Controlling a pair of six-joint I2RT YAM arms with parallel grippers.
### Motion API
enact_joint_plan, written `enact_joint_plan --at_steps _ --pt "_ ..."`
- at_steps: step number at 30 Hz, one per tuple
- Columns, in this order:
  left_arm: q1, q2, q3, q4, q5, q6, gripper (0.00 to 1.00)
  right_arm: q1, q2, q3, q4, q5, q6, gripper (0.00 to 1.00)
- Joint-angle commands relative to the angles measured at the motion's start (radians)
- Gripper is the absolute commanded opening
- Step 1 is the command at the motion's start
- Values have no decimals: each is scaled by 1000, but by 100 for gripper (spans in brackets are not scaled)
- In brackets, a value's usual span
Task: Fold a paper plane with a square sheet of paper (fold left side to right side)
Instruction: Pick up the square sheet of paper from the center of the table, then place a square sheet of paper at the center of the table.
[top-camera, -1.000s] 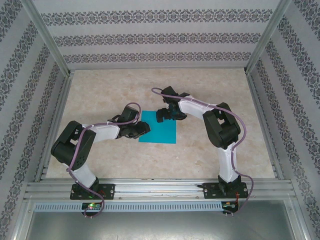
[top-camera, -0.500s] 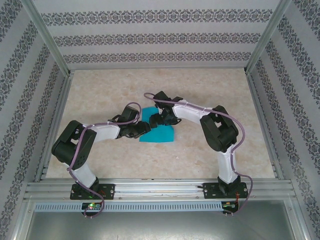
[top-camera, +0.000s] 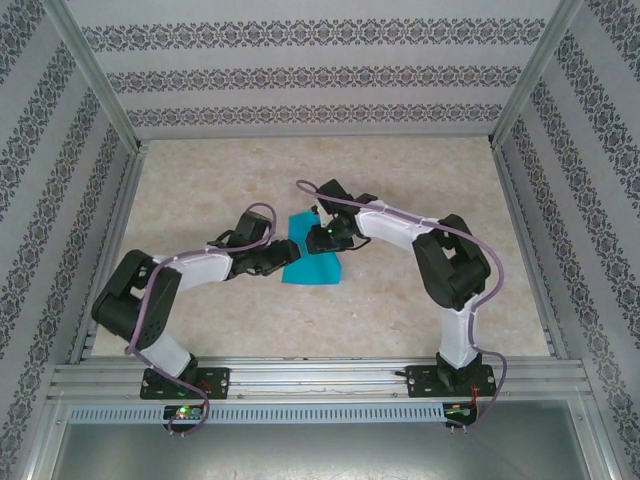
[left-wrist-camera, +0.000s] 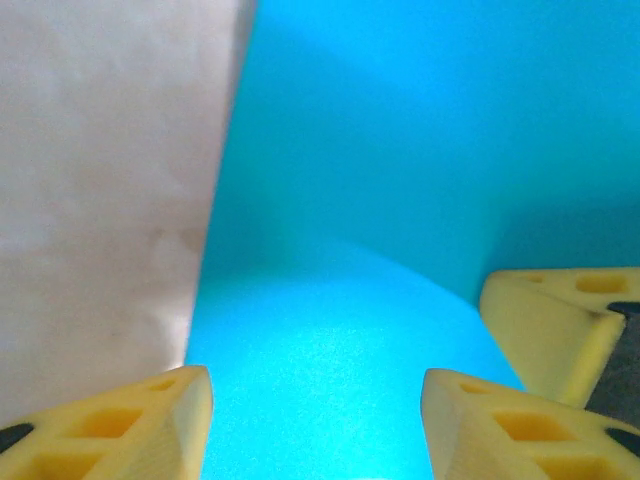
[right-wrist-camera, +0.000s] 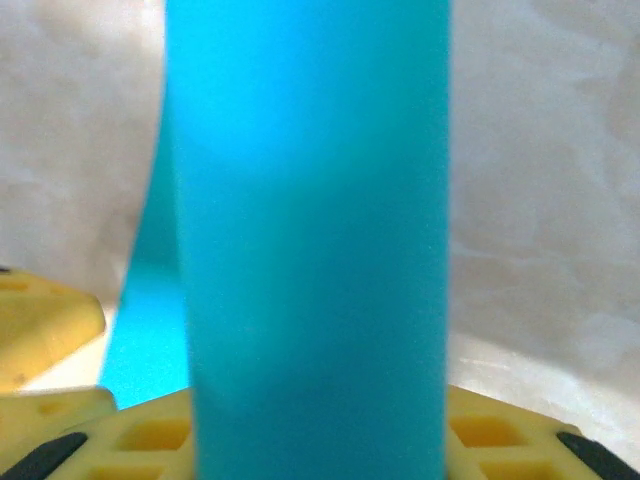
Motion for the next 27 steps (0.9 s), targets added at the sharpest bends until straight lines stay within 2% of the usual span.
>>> enact_joint_plan --at_steps 1,6,13,15,18,22,27 --pt "59 -130 -36 -14 8 61 59 -32 -107 -62 103 -150 -28 38" --pt "141 -343 -99 17 97 173 66 -86 -261 -170 209 -336 -77 36" --pt "173 -650 -195 219 266 278 97 -151 -535 -293 291 -560 -127 35" --pt "173 -702 -202 277 317 281 100 -159 -601 -313 311 -615 -122 35" --pt "174 -722 -184 359 418 254 100 -160 -674 -333 343 -693 -103 34" --pt "166 -669 -146 454 535 183 100 -142 -722 -337 384 -764 -64 34" --pt "132 -587 -119 546 597 139 100 -88 -722 -320 396 -773 -58 33"
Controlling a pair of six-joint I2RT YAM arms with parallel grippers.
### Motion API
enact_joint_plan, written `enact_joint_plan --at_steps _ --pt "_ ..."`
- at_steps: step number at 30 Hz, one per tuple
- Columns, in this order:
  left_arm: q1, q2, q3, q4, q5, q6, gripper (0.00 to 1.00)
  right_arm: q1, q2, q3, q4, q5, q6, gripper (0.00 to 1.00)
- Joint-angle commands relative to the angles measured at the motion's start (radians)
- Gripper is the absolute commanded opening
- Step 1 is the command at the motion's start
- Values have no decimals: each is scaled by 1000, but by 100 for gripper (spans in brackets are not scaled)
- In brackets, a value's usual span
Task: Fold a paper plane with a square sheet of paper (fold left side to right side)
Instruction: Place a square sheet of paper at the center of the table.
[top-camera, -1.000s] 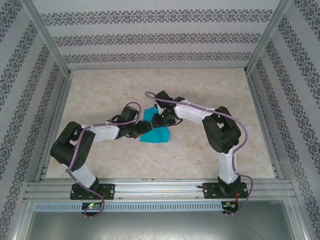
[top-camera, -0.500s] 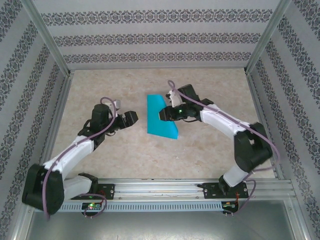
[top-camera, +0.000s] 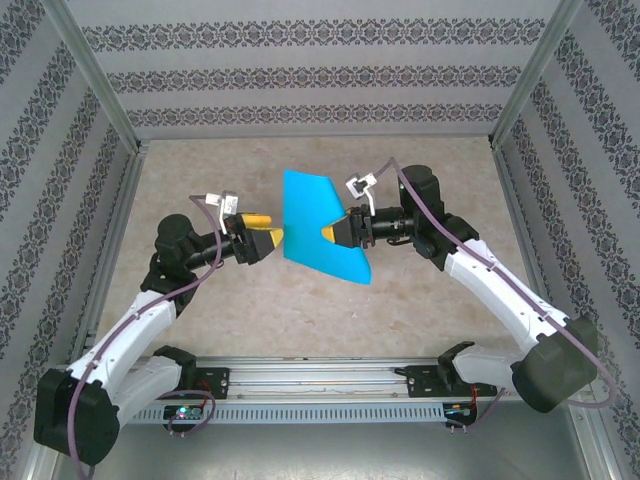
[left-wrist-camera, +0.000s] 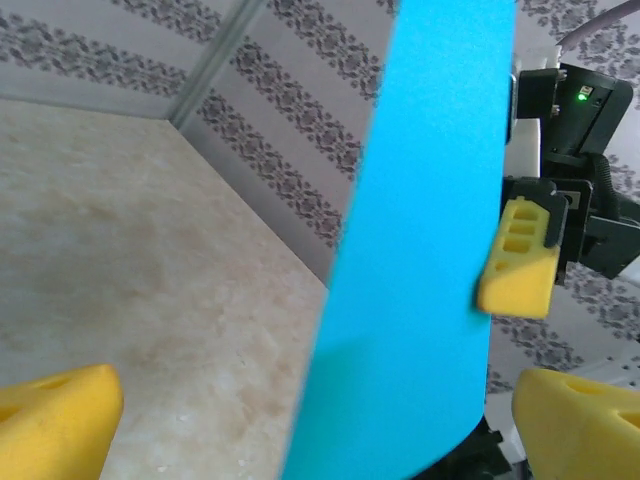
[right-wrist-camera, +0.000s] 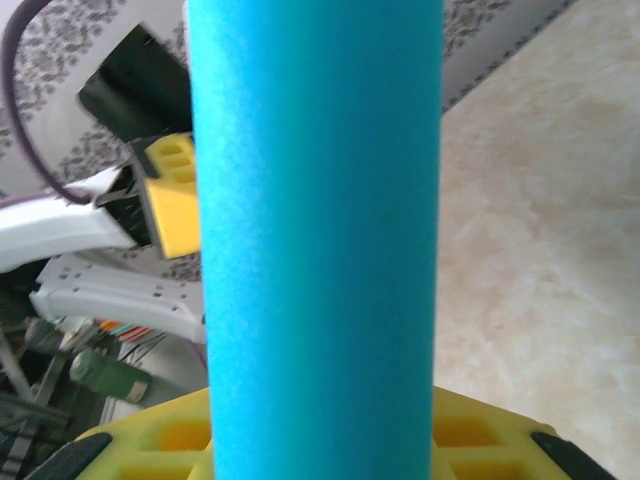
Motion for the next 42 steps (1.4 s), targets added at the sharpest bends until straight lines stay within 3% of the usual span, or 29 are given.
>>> enact_joint_plan --at_steps 1,4,6,8,12,14,20,26,30,33,42 --pt "-33 37 44 145 101 -41 100 34 6 4 43 -54 8 33" --pt "-63 73 62 169 121 -49 99 41 35 20 31 -38 1 34" --pt "-71 91 72 164 130 -50 88 40 51 26 5 -5 -21 34" --pt "-74 104 81 150 136 -46 70 37 61 28 -12 25 -36 35" --pt "-74 111 86 57 97 2 22 9 66 12 -32 105 -42 40" --pt "-74 113 84 -13 48 36 9 -9 59 -3 -49 170 -46 48" --pt "-73 198 63 -164 -99 47 3 -83 49 -62 -99 390 -15 69" --pt "-73 404 38 -206 -178 2 2 -128 60 -127 -118 576 58 71" --pt "-74 534 30 -203 -220 -27 0 -129 95 -163 -105 620 114 70" --pt "-76 601 35 -203 -233 -35 0 -128 152 -184 -67 575 172 61" --pt "-78 668 73 -289 -250 -10 7 -68 428 -128 -47 499 228 16"
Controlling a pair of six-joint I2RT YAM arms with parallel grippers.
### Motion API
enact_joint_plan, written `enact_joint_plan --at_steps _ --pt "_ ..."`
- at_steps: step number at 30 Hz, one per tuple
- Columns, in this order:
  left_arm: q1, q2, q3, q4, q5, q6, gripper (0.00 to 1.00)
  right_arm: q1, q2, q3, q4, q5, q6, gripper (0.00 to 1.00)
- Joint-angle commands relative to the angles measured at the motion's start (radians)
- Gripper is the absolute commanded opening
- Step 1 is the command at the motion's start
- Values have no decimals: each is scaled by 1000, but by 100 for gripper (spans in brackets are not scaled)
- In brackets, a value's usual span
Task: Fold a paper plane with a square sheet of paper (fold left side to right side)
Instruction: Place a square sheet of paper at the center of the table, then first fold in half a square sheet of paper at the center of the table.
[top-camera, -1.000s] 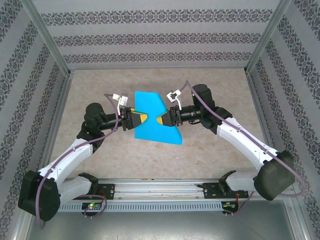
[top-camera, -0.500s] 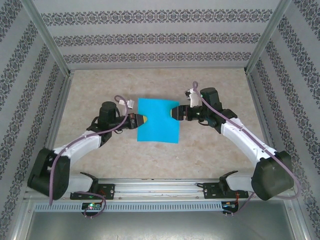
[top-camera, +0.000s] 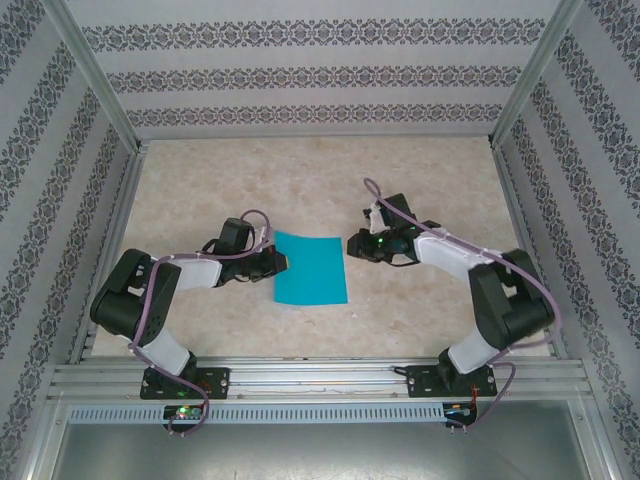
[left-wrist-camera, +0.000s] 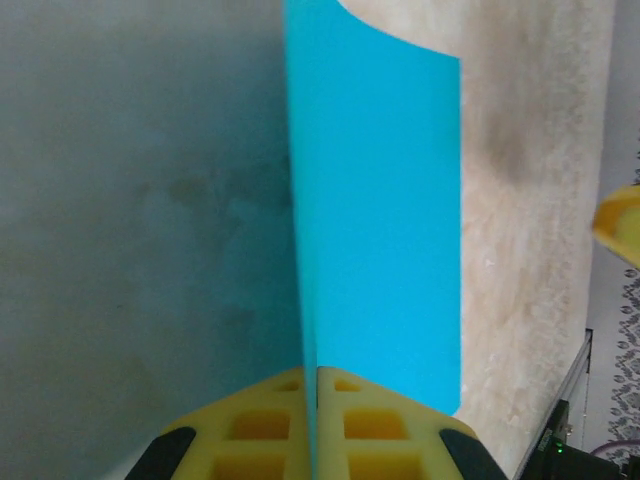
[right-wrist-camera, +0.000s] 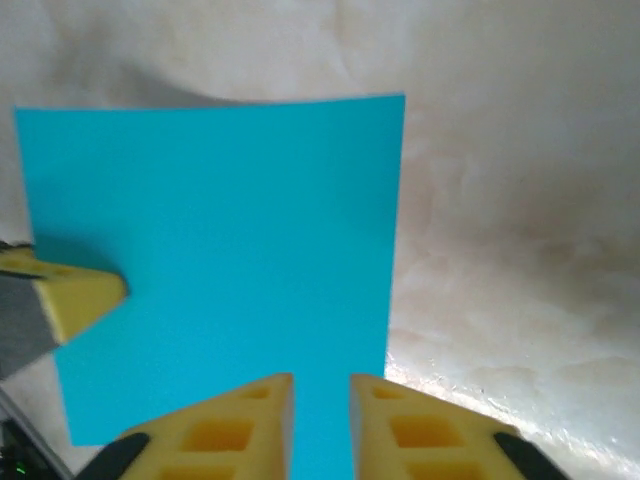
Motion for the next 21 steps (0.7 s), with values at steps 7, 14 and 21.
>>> enact_joint_plan --at_steps 7,14,21 --pt "-13 6 47 -62 9 13 18 51 166 60 -2 -12 19 9" --pt "-12 -24 62 -55 47 -15 33 63 207 48 -42 37 0 8" --pt "-34 -45 93 -20 106 -61 40 65 214 26 -46 51 -4 8"
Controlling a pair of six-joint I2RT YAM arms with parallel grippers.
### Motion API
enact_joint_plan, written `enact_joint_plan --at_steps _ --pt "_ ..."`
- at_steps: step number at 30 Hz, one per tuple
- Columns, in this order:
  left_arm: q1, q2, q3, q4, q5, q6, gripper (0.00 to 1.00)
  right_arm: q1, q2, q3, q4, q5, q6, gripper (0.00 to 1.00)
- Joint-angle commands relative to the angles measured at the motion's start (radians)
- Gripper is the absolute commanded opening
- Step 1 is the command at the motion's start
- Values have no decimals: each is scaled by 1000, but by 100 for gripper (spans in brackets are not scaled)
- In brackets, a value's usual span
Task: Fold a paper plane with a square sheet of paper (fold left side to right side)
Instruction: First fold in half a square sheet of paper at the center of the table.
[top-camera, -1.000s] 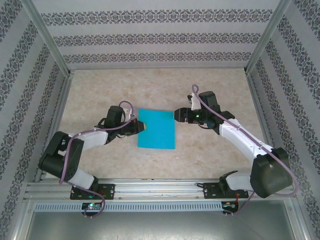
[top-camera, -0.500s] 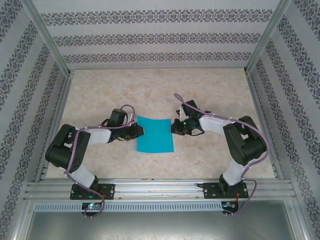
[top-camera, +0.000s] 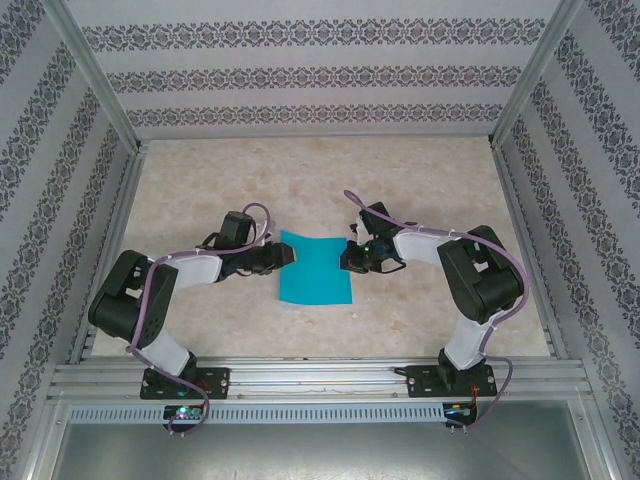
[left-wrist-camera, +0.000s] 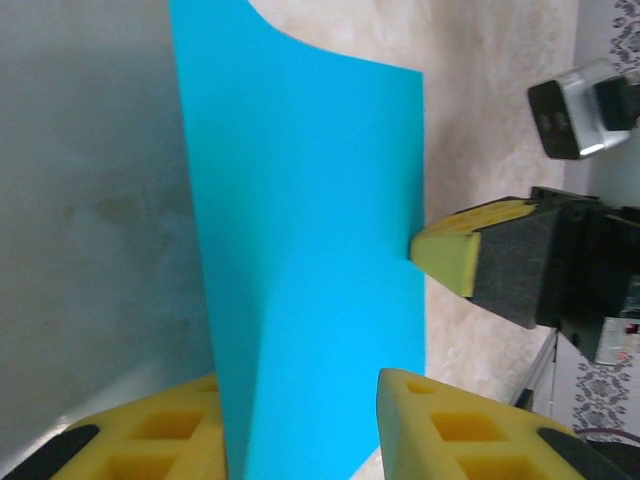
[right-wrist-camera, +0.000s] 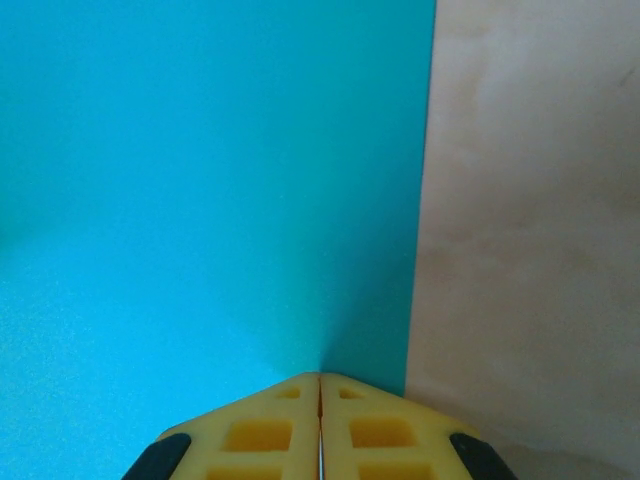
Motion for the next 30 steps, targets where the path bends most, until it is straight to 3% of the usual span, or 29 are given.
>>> enact_joint_plan --at_steps 1,9,15,23,30 --pt "-31 -23 39 27 51 -38 41 15 31 -16 -40 49 -18 8" --pt "-106 59 117 96 64 -79 51 19 16 -25 -7 36 -5 12" --pt "-137 147 154 136 52 -92 52 19 -19 -54 62 -1 34 11" --pt "-160 197 186 112 34 -73 34 1 -112 -90 153 -26 74 11" --pt "-164 196 191 57 5 -41 23 -60 -244 -133 159 -36 56 32"
